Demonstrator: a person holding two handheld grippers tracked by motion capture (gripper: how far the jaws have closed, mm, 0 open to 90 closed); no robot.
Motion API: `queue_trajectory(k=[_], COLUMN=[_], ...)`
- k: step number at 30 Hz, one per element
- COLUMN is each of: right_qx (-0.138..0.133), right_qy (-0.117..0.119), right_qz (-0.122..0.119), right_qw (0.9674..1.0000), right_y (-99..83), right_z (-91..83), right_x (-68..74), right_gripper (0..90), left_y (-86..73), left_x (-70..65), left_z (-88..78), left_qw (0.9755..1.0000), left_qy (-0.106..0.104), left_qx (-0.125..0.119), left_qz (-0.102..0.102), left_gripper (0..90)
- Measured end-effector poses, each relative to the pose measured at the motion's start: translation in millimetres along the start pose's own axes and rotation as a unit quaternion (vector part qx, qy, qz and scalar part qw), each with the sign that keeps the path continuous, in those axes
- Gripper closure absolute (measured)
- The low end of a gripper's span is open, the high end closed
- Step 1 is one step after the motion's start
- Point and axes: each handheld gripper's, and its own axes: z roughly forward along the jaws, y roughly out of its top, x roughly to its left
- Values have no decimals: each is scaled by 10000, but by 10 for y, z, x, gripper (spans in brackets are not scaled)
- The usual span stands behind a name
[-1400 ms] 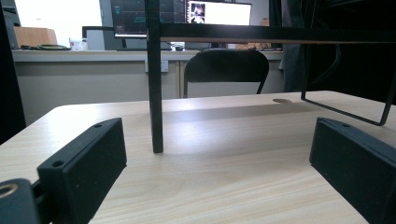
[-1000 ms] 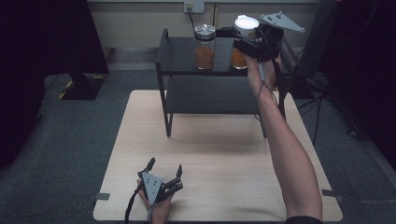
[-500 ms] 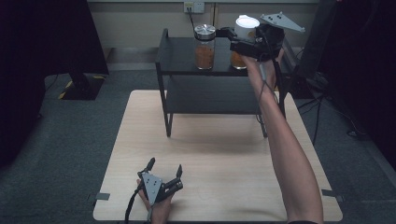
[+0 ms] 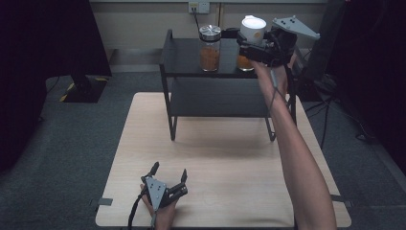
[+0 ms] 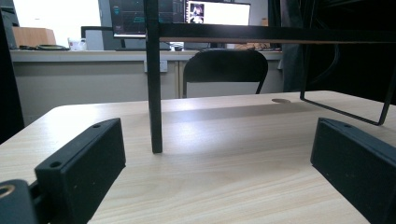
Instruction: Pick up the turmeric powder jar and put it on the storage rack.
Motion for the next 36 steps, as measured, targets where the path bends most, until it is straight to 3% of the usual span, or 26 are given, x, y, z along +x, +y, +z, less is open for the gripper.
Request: queue_trajectory(k=[10,23,36], right_qx=[-146,-471,-606], right_qy=[28,88,49], right_qz=[79,106,10], right_qw=[9999,9988,9981], right_y=[-69,-432,-851], right_z=[-266,-745,-1132], right_x=[-58,-92,-70], right_gripper=[0,0,0], left_y=[0,-1,-1], left_x=[0,-5,3], left_z=[2,1,2], left_qw=[10000,10000,10000], left_qy=[5,5,-20], left_qx=[0,-2,-3], left_qz=[-22,-11,-11], left_gripper=[27,26,25])
